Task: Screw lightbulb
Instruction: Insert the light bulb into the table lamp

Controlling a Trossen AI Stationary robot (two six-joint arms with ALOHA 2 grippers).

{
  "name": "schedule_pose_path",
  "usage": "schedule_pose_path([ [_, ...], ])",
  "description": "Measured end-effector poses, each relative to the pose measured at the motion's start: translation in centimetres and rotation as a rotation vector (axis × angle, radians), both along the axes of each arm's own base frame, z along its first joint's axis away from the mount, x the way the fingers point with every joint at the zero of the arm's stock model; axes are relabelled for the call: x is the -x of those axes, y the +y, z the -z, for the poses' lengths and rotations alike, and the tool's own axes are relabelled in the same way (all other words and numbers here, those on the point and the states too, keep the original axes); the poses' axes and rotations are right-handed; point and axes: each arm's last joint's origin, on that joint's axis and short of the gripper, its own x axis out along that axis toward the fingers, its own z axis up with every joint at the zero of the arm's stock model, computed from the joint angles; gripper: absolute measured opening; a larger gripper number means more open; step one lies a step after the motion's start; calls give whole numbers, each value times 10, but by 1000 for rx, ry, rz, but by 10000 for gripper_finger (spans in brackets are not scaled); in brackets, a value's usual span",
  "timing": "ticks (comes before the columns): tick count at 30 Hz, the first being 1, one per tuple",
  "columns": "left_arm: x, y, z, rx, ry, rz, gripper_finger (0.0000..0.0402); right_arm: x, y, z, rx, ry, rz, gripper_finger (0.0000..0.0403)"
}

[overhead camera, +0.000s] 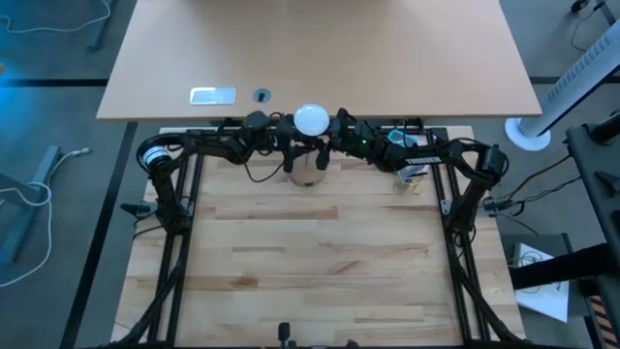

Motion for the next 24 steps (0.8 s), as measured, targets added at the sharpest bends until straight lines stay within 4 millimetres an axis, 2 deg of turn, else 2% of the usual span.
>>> schedule_pose_path([
  [7,-15,-20,2,-41,14,-158,137,-1,-1,0,23,39,46,142],
  [24,-30,-39,-2,-24,8,-501,137,0,-4,-2,39,47,124,146],
])
